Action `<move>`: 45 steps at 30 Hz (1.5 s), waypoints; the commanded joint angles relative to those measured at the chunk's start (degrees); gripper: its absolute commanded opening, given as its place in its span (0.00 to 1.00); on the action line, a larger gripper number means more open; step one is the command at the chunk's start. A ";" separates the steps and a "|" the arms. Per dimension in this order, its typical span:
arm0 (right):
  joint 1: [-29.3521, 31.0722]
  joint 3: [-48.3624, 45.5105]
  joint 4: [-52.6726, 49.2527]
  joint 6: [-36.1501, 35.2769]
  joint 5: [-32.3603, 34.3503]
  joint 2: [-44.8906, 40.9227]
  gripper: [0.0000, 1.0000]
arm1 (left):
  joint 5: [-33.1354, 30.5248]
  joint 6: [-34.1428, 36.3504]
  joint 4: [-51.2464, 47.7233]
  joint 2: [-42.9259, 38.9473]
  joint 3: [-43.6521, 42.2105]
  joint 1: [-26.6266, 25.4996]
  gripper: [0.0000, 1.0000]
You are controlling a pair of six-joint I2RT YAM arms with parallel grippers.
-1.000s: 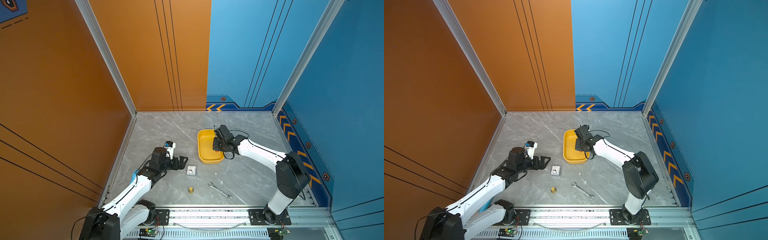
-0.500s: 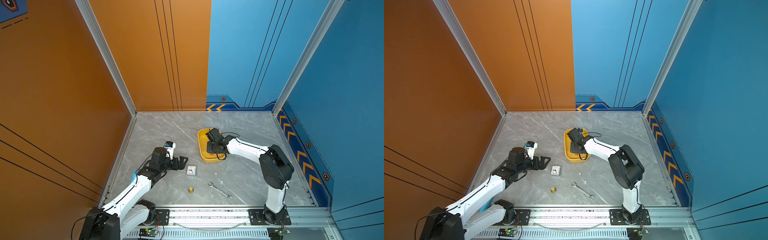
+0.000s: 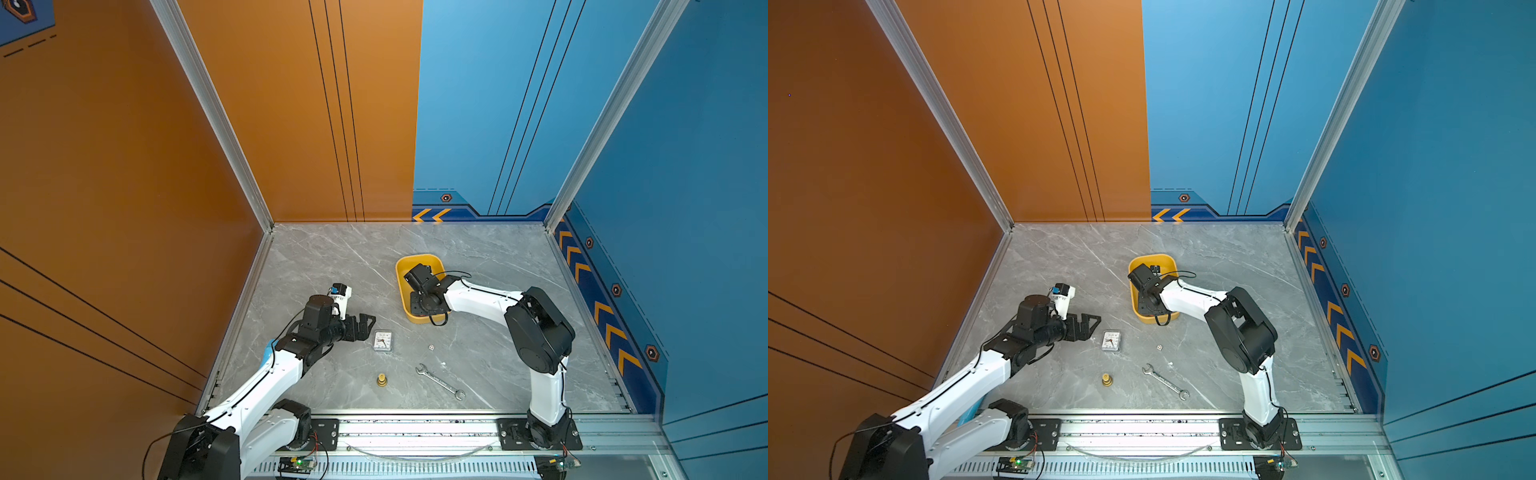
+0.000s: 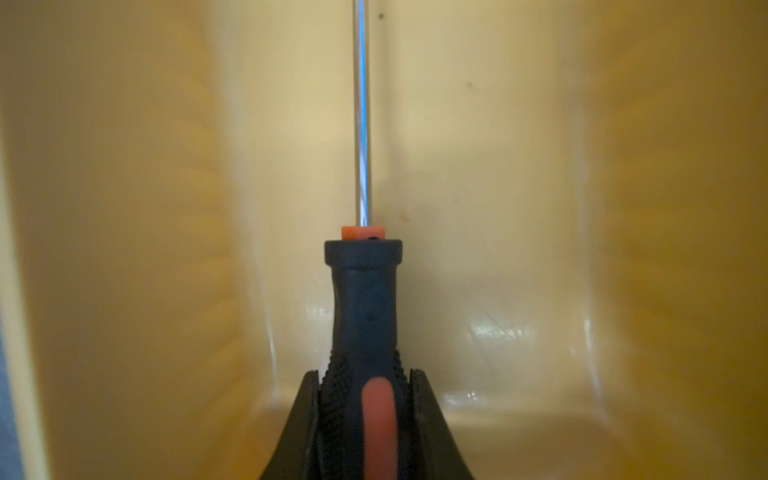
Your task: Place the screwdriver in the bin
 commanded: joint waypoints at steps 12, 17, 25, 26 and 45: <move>0.04 2.09 -6.48 -9.57 2.92 -4.69 0.57 | -0.52 1.25 -3.17 -2.01 1.33 -0.57 0.98; 0.12 0.94 -6.83 -14.54 3.41 -12.11 0.61 | -0.75 1.07 -3.20 -2.19 1.42 -0.66 0.98; -3.57 -7.96 -6.62 -23.36 5.20 -28.18 0.64 | -2.05 1.47 -4.42 -2.47 2.00 -0.66 0.98; -4.64 -9.57 -6.41 -25.84 5.33 -30.27 0.64 | -2.47 1.71 -4.88 -2.52 2.29 -0.66 0.98; -41.80 -40.39 25.88 -31.72 -10.10 -48.32 0.65 | -11.22 11.21 -0.90 2.60 10.82 0.10 0.98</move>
